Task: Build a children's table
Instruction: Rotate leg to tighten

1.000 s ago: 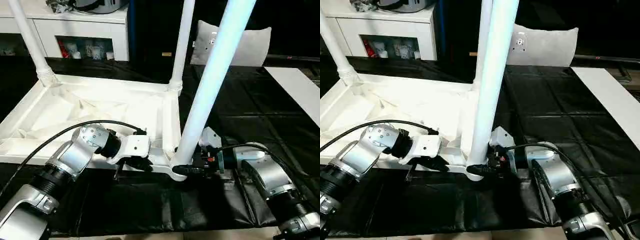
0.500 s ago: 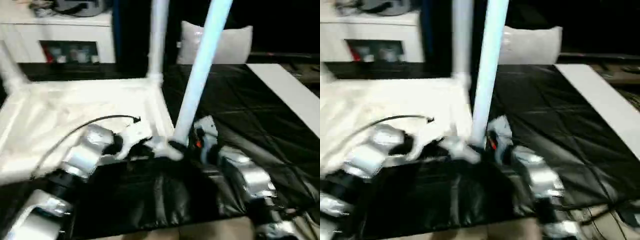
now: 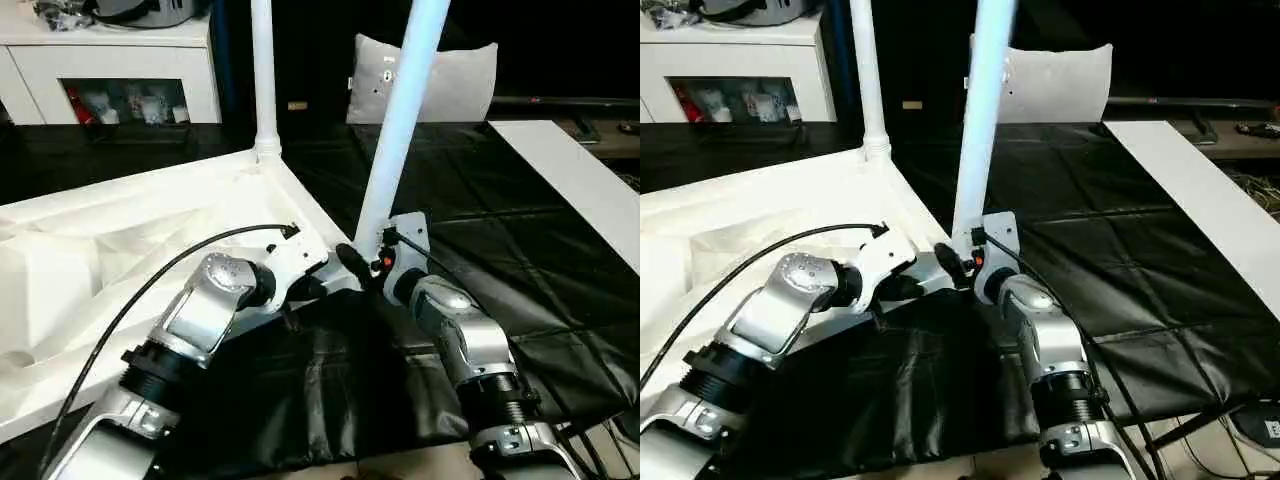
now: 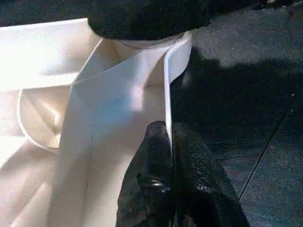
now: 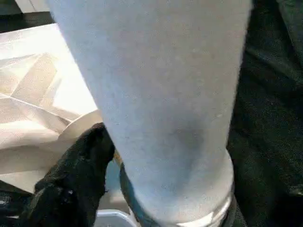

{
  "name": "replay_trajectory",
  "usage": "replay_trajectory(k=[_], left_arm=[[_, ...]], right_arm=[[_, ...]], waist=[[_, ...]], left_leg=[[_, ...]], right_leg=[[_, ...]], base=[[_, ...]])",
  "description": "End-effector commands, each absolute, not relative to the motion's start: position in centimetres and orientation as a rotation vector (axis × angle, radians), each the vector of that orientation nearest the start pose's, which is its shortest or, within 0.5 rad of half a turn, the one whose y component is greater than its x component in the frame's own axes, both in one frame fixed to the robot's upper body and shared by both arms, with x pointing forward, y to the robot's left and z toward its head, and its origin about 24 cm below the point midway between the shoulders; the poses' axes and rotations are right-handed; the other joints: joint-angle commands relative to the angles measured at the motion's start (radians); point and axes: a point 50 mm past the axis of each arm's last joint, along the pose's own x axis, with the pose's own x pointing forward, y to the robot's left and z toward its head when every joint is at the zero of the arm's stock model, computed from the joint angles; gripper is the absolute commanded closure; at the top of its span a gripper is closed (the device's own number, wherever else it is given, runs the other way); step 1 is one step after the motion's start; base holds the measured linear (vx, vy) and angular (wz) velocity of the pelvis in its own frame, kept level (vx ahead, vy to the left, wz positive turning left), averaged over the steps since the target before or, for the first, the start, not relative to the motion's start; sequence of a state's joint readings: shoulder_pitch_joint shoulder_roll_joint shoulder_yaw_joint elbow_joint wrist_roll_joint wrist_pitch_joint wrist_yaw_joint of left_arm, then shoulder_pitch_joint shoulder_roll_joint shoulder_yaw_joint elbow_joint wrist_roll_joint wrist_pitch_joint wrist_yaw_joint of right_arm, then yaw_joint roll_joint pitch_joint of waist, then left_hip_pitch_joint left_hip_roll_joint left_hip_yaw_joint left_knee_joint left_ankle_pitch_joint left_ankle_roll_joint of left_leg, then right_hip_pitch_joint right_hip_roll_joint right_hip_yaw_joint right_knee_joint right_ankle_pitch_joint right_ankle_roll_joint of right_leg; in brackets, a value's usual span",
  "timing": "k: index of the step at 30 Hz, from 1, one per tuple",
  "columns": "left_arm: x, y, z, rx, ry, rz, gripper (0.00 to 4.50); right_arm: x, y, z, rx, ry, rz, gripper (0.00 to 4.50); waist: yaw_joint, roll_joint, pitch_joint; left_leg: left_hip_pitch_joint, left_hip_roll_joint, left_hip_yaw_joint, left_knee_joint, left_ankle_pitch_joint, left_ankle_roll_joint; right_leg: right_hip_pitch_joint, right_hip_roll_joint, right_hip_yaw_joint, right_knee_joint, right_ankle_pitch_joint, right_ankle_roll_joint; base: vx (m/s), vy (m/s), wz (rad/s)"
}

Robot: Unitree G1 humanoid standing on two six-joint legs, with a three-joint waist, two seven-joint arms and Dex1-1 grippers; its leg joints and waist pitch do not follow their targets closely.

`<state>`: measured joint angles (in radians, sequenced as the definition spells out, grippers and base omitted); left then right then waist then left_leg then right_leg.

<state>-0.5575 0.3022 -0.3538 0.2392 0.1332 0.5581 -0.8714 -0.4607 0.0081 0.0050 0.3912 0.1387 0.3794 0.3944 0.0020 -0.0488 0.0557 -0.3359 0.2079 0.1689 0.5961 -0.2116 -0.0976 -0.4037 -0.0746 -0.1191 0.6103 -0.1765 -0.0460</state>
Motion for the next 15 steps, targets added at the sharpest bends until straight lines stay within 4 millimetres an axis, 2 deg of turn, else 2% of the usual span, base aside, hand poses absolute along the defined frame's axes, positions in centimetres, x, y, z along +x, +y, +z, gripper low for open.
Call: replay_trajectory(k=[1,4,5,8,11,13,15], left_arm=[[31.5,8.5,8.8,0.539,0.394,-1.096,4.5],[31.5,9.5,8.6,0.563,0.4,-1.108,4.5],[31.4,9.8,8.5,0.567,0.406,-1.114,4.5],[31.3,10.7,8.3,0.593,0.41,-1.152,4.5],[31.1,11.2,8.1,0.599,0.406,-1.225,4.5],[31.0,11.4,8.0,0.612,0.406,-1.263,4.5],[30.8,11.7,7.7,0.642,0.412,-1.326,4.5]], right_arm=[[31.4,-6.6,4.5,0.179,0.318,0.683,0.41],[31.1,-7.7,4.8,0.161,0.297,0.716,0.18],[30.9,-8.2,4.8,0.141,0.297,0.727,0.07],[30.3,-9.8,4.9,0.113,0.292,0.776,0.03],[29.5,-11.4,5.1,0.05,0.293,0.858,0.03],[29.2,-12.0,5.2,0.027,0.291,0.902,0.03],[28.8,-12.8,5.4,-0.008,0.284,0.965,0.03]], waist=[[0.007,0.015,-0.061],[0.011,0.016,-0.062],[0.011,0.017,-0.062],[0.014,0.016,-0.061],[0.03,0.014,-0.062],[0.036,0.018,-0.06],[0.041,0.015,-0.061]], left_leg=[[-0.014,0.021,-0.007,-0.067,-0.134,0.039],[-0.011,0.023,-0.007,-0.067,-0.134,0.04],[-0.013,0.024,-0.008,-0.068,-0.122,0.044],[-0.013,0.023,-0.004,-0.067,-0.121,0.051],[-0.012,0.024,-0.004,-0.066,-0.108,0.06],[-0.011,0.024,-0.002,-0.066,-0.117,0.059],[-0.01,0.025,-0.003,-0.067,-0.125,0.056]], right_leg=[[0.064,-0.071,0.067,-0.085,-0.285,-0.136],[0.063,-0.071,0.069,-0.084,-0.272,-0.133],[0.064,-0.07,0.069,-0.079,-0.239,-0.145],[0.064,-0.071,0.07,-0.082,-0.241,-0.145],[0.065,-0.069,0.069,-0.081,-0.235,-0.137],[0.062,-0.07,0.07,-0.084,-0.248,-0.137],[0.062,-0.072,0.069,-0.084,-0.268,-0.131]], base=[[0.0,0.0,0.0],[0.0,0.0,0.0],[0.0,0.0,0.0],[0.0,0.0,0.0],[0.0,0.0,0.0],[0.0,0.0,0.0],[0.0,0.0,0.0]])
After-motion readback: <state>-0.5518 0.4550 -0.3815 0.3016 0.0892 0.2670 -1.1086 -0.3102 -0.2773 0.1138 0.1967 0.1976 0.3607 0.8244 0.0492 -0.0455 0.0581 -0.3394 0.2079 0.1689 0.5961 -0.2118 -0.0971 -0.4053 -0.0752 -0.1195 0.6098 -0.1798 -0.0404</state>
